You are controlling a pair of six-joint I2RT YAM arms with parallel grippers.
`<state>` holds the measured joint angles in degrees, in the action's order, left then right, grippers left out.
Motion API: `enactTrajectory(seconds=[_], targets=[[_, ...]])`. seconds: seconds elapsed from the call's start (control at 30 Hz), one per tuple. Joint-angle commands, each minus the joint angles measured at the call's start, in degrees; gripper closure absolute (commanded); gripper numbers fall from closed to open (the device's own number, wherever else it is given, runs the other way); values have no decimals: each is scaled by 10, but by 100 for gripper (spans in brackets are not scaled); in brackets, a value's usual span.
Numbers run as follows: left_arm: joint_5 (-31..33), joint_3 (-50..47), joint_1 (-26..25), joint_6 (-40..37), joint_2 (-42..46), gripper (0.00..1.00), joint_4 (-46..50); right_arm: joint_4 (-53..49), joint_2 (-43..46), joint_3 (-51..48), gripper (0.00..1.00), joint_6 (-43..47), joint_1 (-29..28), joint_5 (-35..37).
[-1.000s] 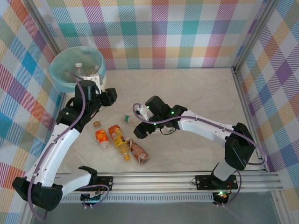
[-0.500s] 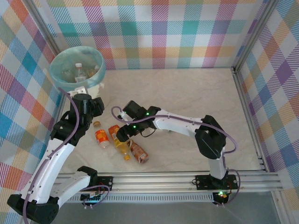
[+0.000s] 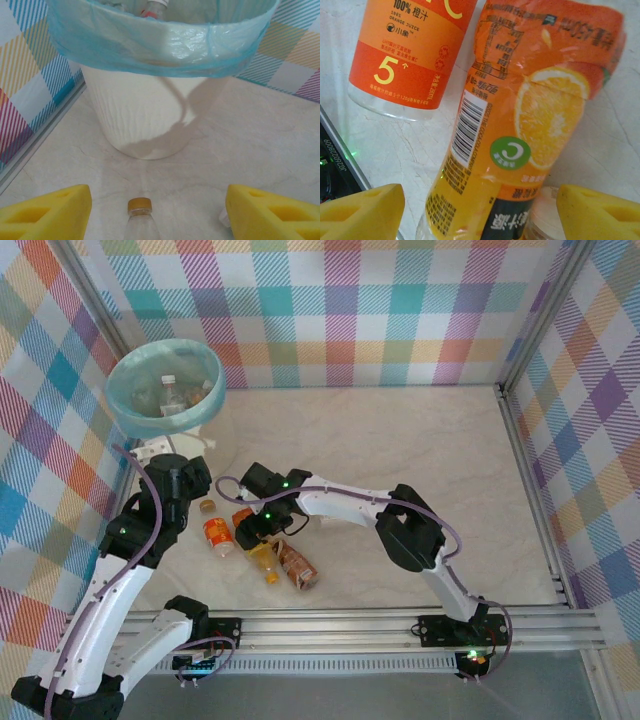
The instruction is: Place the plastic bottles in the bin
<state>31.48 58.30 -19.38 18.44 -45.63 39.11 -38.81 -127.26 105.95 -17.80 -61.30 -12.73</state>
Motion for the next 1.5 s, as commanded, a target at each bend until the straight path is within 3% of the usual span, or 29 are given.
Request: enactTrajectory(seconds=[0.0, 0.37, 0.53, 1.0, 1.33, 1.47], targets=[[16, -9, 0, -7, 12, 29, 8, -35, -25, 40, 20, -5, -6, -10], [-9, -14, 0, 1, 27, 28, 5, -83, -92, 116, 18, -2, -7, -2], [-9, -10, 0, 0, 28, 28, 6, -85, -98, 124, 25, 0, -7, -1], [-67, 57, 0, -6, 4, 27, 10, -16, 36, 59, 38, 1, -4, -24], [-182, 105, 0, -5, -19, 27, -8, 80, 176, -56, 45, 5, 20, -32], [-320, 115, 0, -29, -32, 26, -37, 116, 237, -105, 46, 30, 32, -25]])
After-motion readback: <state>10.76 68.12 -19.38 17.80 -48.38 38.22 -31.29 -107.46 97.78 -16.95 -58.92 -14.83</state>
